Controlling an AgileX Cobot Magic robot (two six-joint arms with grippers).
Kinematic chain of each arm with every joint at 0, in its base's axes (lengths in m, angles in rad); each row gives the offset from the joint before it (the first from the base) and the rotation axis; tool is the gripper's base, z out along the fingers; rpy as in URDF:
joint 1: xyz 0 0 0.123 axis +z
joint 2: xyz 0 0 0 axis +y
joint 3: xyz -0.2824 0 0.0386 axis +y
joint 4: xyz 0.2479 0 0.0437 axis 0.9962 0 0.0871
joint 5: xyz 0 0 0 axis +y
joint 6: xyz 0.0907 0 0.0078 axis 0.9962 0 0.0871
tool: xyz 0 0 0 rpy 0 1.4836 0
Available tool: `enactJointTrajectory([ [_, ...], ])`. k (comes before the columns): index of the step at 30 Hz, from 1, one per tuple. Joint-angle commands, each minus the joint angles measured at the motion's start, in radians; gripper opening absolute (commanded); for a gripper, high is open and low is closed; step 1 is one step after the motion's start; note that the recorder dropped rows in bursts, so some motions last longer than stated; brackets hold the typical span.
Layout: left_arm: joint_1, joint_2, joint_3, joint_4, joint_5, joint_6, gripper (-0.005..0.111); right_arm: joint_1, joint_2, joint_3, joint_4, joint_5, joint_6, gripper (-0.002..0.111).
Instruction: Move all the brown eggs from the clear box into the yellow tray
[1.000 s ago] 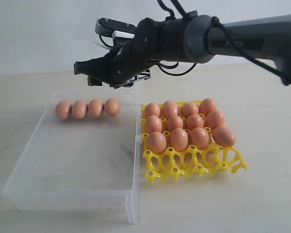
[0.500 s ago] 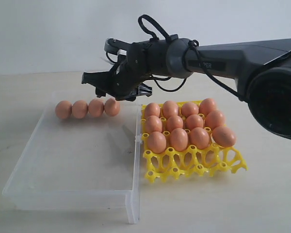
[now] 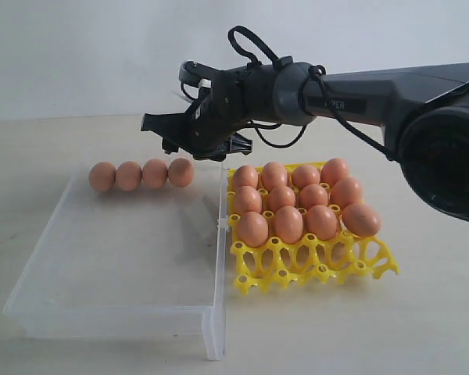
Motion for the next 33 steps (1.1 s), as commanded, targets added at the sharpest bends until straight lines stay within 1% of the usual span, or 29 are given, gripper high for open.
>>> enactJointTrajectory([
  [1, -0.006, 0.001, -0.004, -0.002, -0.009, -0.005, 0.0, -0.004, 0.006, -0.012, -0.011, -0.016, -0.008, 0.054],
  [16, -0.006, 0.001, -0.004, -0.002, -0.009, -0.005, 0.0, -0.004, 0.067, -0.012, -0.015, -0.053, -0.004, 0.054],
  [23, -0.006, 0.001, -0.004, -0.002, -0.009, -0.005, 0.0, -0.004, 0.106, -0.012, -0.013, -0.036, -0.003, 0.054],
  [24, -0.006, 0.001, -0.004, -0.002, -0.009, -0.005, 0.0, -0.004, 0.11, -0.012, -0.015, -0.036, -0.005, 0.052],
  [26, -0.006, 0.001, -0.004, -0.002, -0.009, -0.005, 0.0, -0.004, 0.112, -0.012, -0.02, -0.022, -0.007, 0.042],
  [27, -0.006, 0.001, -0.004, -0.002, -0.009, -0.005, 0.0, -0.004, 0.116, -0.012, -0.02, -0.007, -0.052, 0.03],
  [28, -0.006, 0.001, -0.004, -0.002, -0.009, -0.005, 0.0, -0.004, 0.118, -0.012, -0.02, 0.007, -0.09, 0.02],
  [29, -0.006, 0.001, -0.004, -0.002, -0.009, -0.005, 0.0, -0.004, 0.118, -0.012, -0.02, 0.033, -0.144, -0.001],
  [33, -0.006, 0.001, -0.004, -0.002, -0.009, -0.005, 0.0, -0.004, 0.109, -0.012, -0.011, 0.055, -0.16, 0.0],
])
